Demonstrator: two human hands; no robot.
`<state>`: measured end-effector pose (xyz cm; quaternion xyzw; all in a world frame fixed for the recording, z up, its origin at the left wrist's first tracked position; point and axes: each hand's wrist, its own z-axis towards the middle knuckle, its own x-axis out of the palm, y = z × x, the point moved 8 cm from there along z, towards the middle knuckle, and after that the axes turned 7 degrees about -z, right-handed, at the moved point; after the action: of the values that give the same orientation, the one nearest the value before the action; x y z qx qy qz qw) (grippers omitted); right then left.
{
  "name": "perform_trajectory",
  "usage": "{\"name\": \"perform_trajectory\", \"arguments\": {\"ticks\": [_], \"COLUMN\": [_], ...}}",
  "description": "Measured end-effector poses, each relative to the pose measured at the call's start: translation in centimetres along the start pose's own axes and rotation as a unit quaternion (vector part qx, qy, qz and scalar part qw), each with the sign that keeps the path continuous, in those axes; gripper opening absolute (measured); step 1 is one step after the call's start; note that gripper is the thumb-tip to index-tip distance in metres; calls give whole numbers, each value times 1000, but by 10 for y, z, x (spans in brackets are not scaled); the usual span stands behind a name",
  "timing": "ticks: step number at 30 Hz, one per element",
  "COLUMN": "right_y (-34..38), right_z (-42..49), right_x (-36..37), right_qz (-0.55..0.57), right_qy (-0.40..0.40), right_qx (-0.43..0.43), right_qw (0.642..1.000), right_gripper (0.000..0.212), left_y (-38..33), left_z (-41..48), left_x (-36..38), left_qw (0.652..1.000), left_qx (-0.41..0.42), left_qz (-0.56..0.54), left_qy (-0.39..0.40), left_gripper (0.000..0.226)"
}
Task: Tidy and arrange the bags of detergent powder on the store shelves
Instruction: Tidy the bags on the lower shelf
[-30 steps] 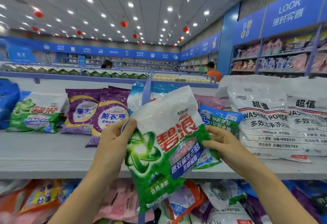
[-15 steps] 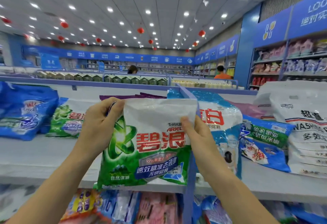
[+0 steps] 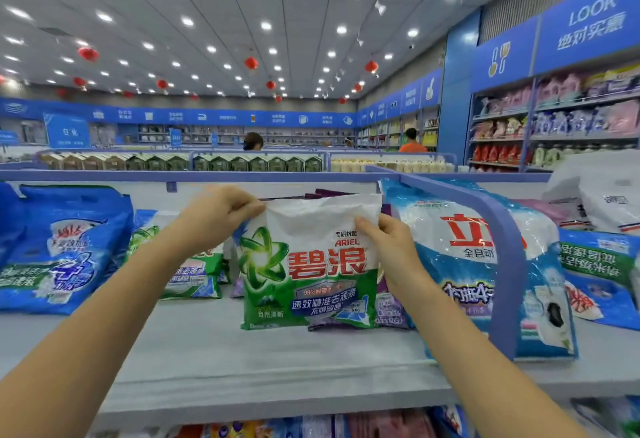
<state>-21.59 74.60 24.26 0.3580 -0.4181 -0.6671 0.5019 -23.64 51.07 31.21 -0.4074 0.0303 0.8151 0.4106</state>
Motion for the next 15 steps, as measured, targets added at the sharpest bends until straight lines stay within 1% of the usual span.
{"name": "perform_trajectory", "arguments": {"ticks": [2,4,6,8,11,12,14,15], "right_y": [-22,-44,-46,-36,-27,-26,-27,-27], "right_z": [7,9,7,9,14,15,17,17], "right_x": [6,13,18,17,17,18,19,20], "right_qz": [-55,-97,-100,-107,-125,-152,-202,-185], "right_qy": [25,71,92,78,28,5,-27,-24], "right_qx": [48,90,86,43,1,-16,-29,-30], "right_qw": [997,989,987,990,992,988,979,982], "right_gripper": [14,16,17,19,25,31,37,36], "left_y": [22,29,36,48,70,71,70,72], "left_z": [-8,-19,-23,-22,-25,-26,-28,-28], "left_x": [21,34,40,46,54,55,55,52], "left_qw": [993,978,962,945,897,884,878,872], "left_qx": [-34,-53,-80,-131,-212,-225,-230,-230], "left_qz": [-70,-167,-247,-294,-387,-408,-413,-420], "left_qy": [89,112,90,56,-21,-45,-79,-102], "left_gripper": [52,50,49,51,35,32,32,32]}}
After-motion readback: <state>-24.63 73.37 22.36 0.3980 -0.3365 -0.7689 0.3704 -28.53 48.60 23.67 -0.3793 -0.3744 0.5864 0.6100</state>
